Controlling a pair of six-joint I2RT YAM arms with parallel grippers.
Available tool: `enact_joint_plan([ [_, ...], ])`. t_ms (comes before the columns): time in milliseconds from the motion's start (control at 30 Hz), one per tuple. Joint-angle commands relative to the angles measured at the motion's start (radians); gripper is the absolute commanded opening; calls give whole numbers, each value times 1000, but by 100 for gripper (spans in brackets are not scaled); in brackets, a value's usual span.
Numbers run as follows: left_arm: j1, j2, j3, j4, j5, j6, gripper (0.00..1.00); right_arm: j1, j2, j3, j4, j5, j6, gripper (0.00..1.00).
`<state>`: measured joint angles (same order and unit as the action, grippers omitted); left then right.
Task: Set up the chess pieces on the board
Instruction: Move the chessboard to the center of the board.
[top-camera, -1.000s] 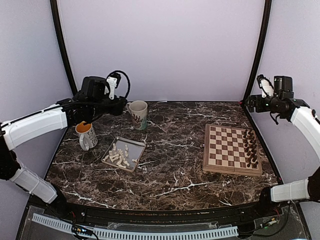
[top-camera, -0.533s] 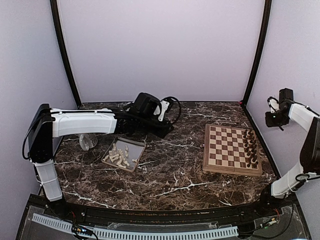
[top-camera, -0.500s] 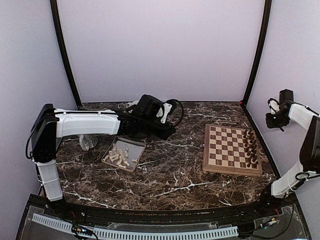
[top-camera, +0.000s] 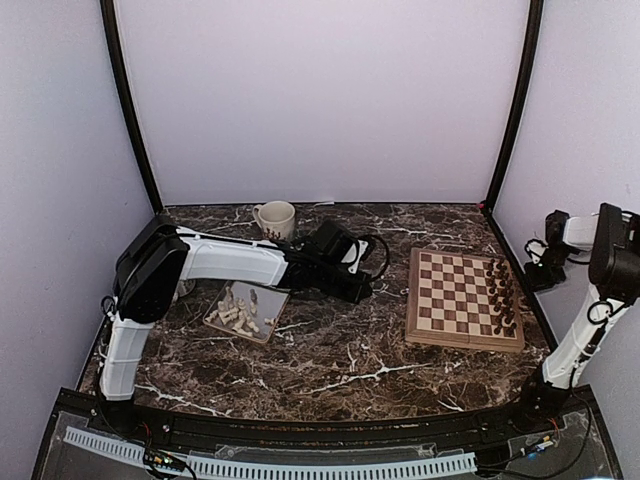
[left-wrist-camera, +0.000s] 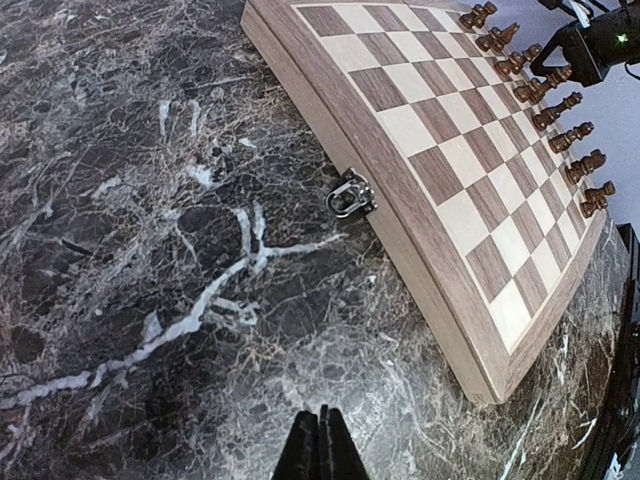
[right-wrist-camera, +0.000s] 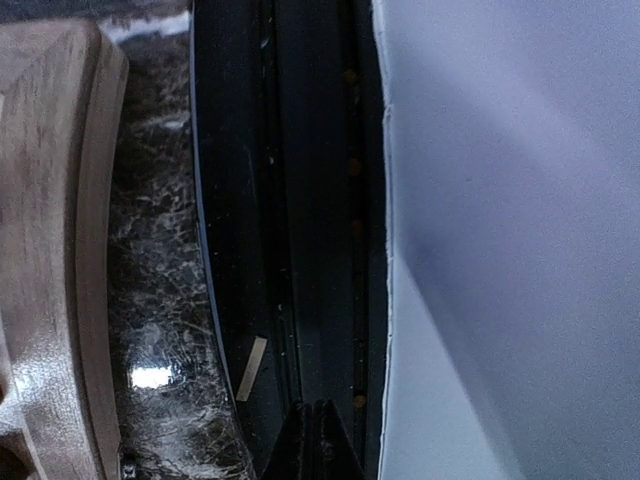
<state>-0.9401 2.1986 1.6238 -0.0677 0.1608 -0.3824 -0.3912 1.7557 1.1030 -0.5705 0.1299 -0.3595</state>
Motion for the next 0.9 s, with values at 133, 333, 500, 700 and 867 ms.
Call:
enact_joint_plan([
  [133, -6, 51, 41, 54, 45, -68, 0, -5, 48, 36, -36, -126, -34, 0],
  [333, -8, 78, 47, 66, 62, -78, 0, -3, 70, 43, -63, -227, -47, 0],
  [500, -8, 110, 78, 56, 65, -79, 0, -3, 92, 43, -76, -286, -51, 0],
  [700, -9, 146, 110, 45, 75, -81, 0, 9, 123, 87, -103, -372, -53, 0],
  [867, -12, 150, 111, 43, 60, -77, 0, 52, 142, 104, -130, -418, -60, 0],
])
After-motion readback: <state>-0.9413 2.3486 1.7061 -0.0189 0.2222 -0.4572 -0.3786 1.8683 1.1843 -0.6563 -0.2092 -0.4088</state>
